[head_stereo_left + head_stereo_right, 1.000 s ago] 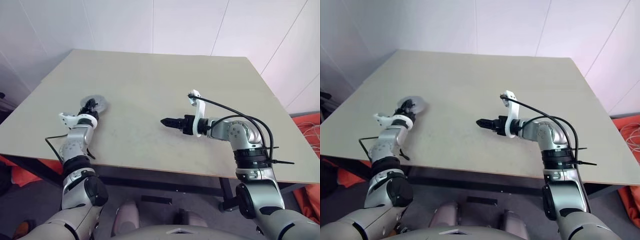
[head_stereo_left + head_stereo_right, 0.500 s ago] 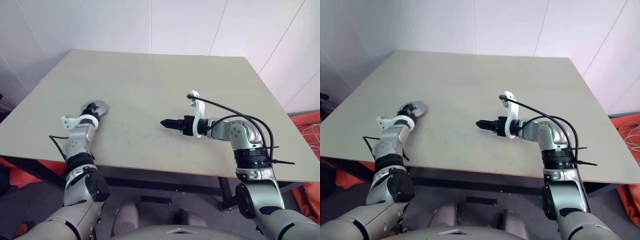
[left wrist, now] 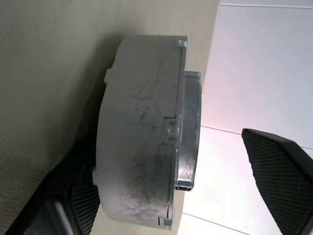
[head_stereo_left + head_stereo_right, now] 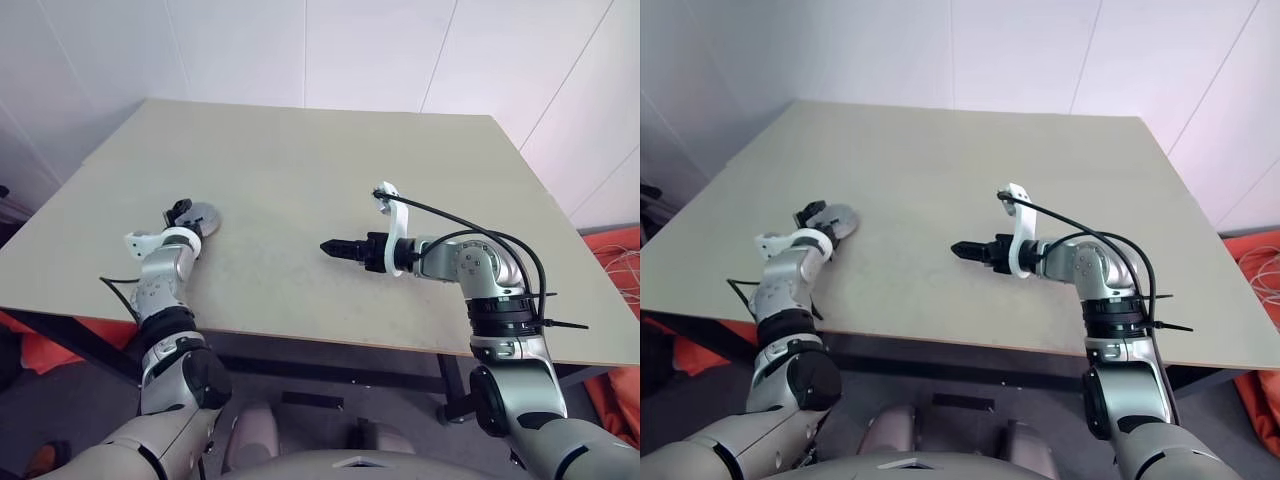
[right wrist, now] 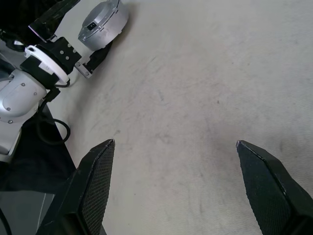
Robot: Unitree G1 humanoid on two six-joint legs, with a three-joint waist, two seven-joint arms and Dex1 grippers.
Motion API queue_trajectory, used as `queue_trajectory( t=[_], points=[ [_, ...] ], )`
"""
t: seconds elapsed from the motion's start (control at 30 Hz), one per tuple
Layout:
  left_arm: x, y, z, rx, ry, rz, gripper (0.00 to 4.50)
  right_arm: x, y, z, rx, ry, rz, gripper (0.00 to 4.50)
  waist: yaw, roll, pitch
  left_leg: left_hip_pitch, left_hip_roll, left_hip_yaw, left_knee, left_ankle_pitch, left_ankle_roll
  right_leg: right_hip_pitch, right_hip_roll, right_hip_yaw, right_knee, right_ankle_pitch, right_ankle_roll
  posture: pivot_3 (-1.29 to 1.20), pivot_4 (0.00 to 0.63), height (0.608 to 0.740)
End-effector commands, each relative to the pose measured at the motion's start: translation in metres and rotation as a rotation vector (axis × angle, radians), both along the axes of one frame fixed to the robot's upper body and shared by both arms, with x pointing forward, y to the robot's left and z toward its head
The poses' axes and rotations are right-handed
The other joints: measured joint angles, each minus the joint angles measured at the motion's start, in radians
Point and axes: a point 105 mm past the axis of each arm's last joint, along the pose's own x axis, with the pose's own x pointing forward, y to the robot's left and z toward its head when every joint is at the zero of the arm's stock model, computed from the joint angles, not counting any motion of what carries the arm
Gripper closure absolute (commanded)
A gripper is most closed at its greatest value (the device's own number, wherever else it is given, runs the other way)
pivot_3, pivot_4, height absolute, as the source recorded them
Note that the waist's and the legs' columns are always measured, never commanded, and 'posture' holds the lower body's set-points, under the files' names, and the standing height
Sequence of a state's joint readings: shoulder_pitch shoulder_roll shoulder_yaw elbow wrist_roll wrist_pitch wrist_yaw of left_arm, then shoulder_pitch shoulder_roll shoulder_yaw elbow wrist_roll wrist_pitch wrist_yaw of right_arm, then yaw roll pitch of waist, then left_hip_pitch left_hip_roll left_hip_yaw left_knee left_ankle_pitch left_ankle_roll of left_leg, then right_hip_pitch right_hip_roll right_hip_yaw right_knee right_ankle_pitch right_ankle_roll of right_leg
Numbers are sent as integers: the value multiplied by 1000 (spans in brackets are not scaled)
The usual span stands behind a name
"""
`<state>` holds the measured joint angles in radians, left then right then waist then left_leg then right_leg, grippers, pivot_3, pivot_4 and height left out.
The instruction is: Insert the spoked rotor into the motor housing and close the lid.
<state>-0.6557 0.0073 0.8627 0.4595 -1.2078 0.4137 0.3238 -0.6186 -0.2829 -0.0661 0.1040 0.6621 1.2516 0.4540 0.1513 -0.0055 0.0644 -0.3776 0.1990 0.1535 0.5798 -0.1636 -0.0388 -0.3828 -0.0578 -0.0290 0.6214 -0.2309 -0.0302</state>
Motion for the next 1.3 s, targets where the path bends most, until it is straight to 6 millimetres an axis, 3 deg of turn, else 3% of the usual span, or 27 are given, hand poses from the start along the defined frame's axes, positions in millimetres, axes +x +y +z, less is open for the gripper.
queue_trajectory(
  t=[0.03,0.37,0.5,0.6,0.7,0.8,0.93,1.13,1.3],
  points=[
    [-5,-8,8,-4,11,-7,44,4,0,15,17,-52,-2,0,0,0,0,0,0,0,0,0,0,0,0,0,0,0,0,0,0,740],
    [-38,-44,6,26,183,-31,44,4,1,17,20,-58,1,0,-1,0,0,3,0,-1,1,0,0,5,0,-1,-1,-1,2,0,0,740],
    [-38,-80,18,245,161,-241,44,8,-2,16,-5,-88,-10,0,1,0,0,8,0,-1,1,0,0,10,0,0,-1,-4,8,0,0,740],
    [-30,-88,36,785,42,-430,44,13,-10,13,-82,-184,-24,0,1,0,0,7,0,-1,1,0,-1,10,0,-1,-3,-5,7,0,0,740],
    [-27,-93,44,1126,-96,-601,44,13,-15,15,-82,-317,-10,0,0,0,0,7,0,-1,0,1,-2,9,0,-1,-3,-4,9,0,0,740],
    [-29,-101,45,1440,-261,-784,44,16,-26,6,-185,-413,-9,0,-1,1,0,7,0,-1,-1,1,-1,8,0,0,-4,-4,9,0,0,740],
    [-35,-98,47,1554,-444,-920,44,16,-38,-5,-353,-570,73,0,-3,1,0,5,-1,0,-1,0,-1,6,0,1,-4,-4,7,0,0,740],
    [-37,-83,58,1608,-591,-935,44,26,-51,-4,-334,-639,70,0,-16,1,0,5,-1,1,-1,0,-1,5,0,1,-2,-2,0,0,0,740],
    [-55,-78,60,1601,-774,-992,44,23,-55,-3,-287,-685,133,0,-28,1,0,5,0,1,0,0,0,6,0,1,-2,0,-3,0,0,740]
  ],
)
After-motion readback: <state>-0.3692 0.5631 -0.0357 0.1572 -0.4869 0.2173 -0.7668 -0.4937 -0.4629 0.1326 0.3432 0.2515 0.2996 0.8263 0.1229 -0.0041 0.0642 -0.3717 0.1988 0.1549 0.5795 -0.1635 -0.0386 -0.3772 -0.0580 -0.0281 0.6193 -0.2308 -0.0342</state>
